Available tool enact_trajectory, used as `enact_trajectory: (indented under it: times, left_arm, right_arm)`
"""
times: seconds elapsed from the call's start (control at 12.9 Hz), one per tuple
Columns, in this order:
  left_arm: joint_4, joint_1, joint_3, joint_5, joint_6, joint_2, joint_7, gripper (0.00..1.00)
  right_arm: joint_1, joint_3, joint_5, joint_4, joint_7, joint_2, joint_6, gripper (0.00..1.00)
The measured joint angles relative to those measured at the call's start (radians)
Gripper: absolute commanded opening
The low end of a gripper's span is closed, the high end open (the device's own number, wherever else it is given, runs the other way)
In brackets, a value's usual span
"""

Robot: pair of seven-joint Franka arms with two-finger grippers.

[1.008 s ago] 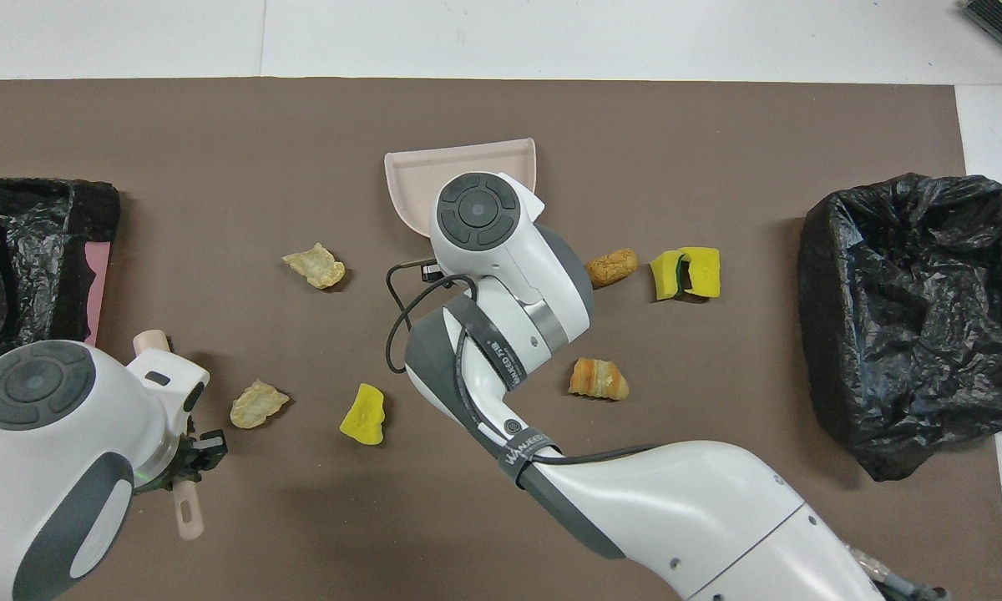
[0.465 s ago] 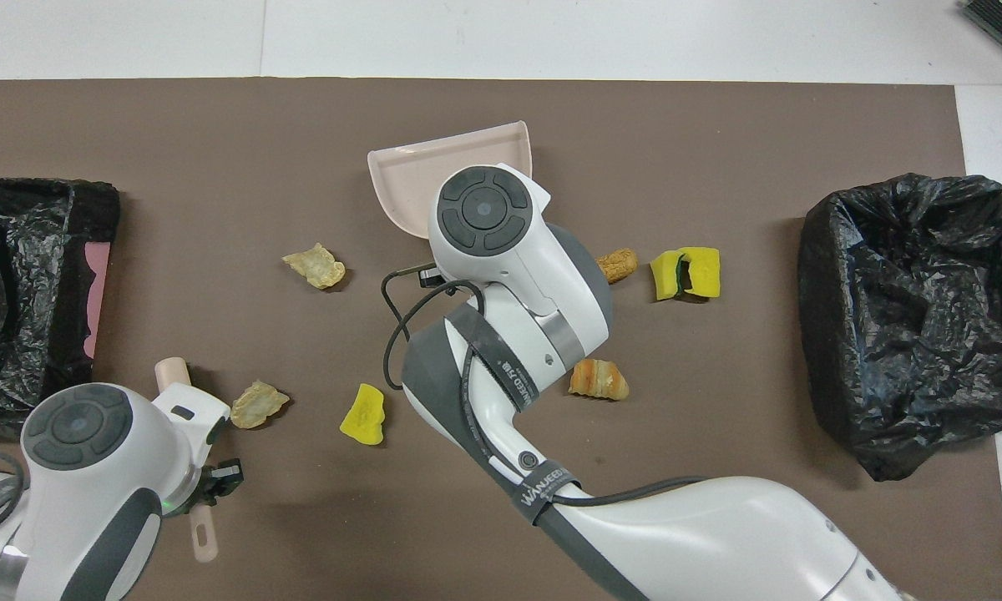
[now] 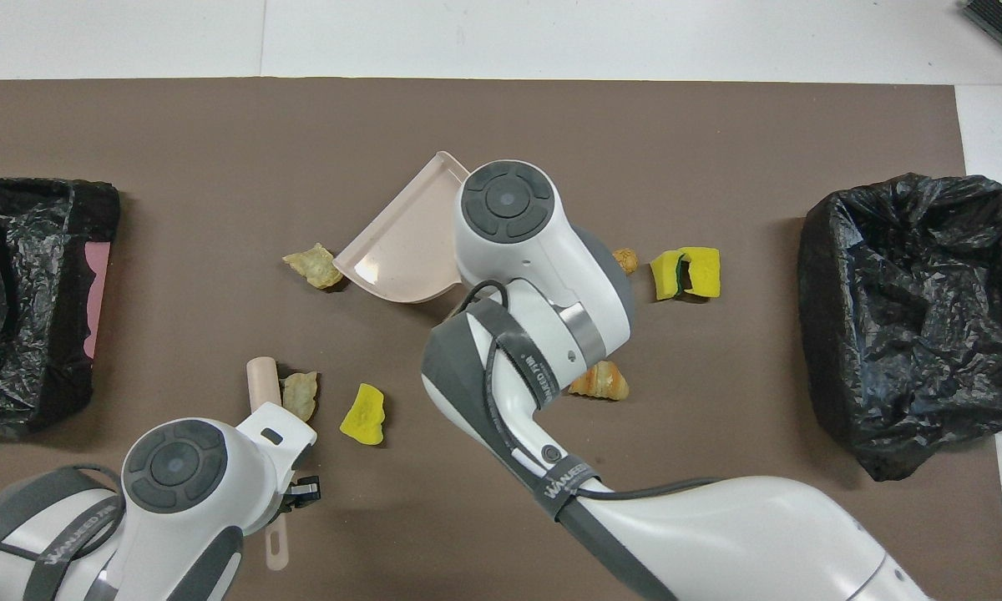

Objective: Sweep and dump trash in bin
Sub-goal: 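Sweep trash pieces with the left brush toward the dustpan held by the right gripper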

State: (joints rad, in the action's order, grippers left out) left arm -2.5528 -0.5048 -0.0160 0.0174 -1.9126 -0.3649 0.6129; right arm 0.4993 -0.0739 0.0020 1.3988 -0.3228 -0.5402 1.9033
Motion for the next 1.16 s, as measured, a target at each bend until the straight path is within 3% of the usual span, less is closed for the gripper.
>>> enact_trajectory:
  times: [0.62, 1.16]
  left_arm:
    - [-0.002, -0.041, 0.000, -0.150, -0.041, 0.011, -0.016, 0.00]
    - [-0.003, -0.044, 0.001, -0.175, -0.098, 0.027, 0.071, 0.00]
  right_arm:
    - [-0.124, 0.000, 0.000, 0.128, -0.700, 0.040, 0.019, 0.00]
    - [-0.107, -0.008, -0.122, 0.175, -0.834, 0.072, 0.072, 0.00]
